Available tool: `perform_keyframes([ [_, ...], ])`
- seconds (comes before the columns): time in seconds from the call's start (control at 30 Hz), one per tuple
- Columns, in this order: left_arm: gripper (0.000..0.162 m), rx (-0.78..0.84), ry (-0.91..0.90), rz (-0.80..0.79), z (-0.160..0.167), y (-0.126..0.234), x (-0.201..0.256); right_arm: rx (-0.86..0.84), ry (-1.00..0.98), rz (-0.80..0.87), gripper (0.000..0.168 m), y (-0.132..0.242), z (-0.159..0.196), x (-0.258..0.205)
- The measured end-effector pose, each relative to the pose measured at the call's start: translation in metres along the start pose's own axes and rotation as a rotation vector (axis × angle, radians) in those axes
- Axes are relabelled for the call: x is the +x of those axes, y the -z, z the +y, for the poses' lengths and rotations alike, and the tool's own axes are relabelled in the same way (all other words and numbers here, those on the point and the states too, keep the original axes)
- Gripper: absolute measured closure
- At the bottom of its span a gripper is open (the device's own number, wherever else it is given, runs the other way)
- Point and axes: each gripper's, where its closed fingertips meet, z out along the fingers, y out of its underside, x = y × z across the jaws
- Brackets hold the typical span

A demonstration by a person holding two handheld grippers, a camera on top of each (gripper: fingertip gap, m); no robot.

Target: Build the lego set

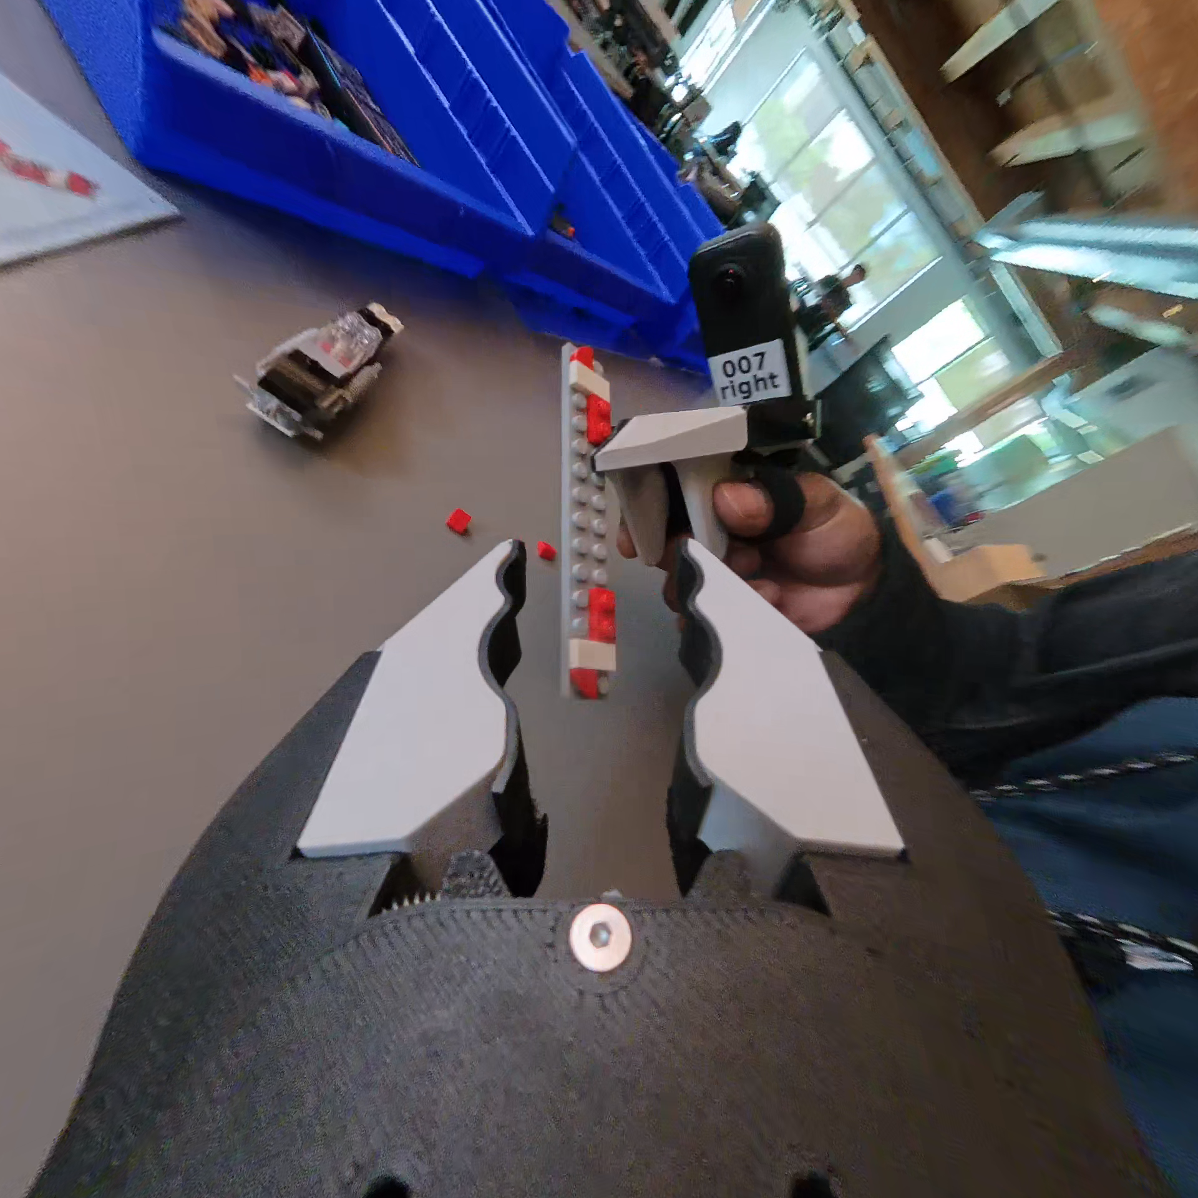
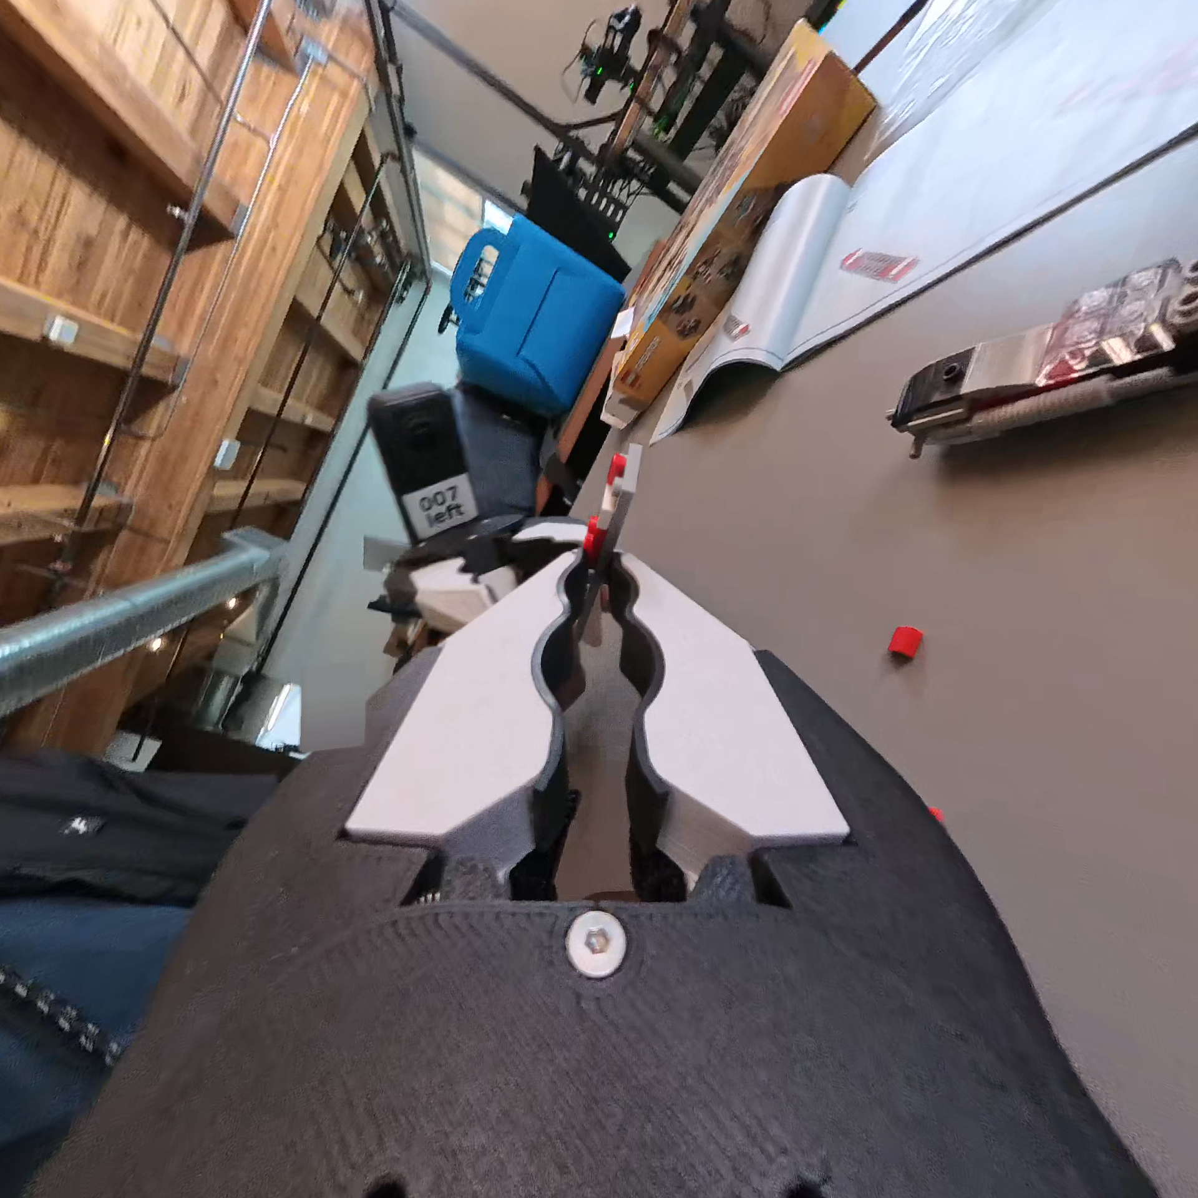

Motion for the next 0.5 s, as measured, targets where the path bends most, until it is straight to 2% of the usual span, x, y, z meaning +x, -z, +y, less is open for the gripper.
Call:
perform_keyframes([
  [0.13, 0.123, -0.022, -0.143, -0.138, 0.002, -0.006, -0.003, 0.034, -0.019, 0.027, 0.163, -0.005, 0.004, -0.002],
  [0.37, 0.146, -0.046, -0.244, -0.242, 0.005, -0.006, -0.008, 0.073, -0.049, 0.039, 0.163, -0.007, 0.006, -0.003],
  [0.5, 0.146, -0.062, -0.256, -0.255, 0.008, -0.005, -0.011, 0.072, -0.065, 0.036, 0.163, -0.008, 0.009, -0.001],
])
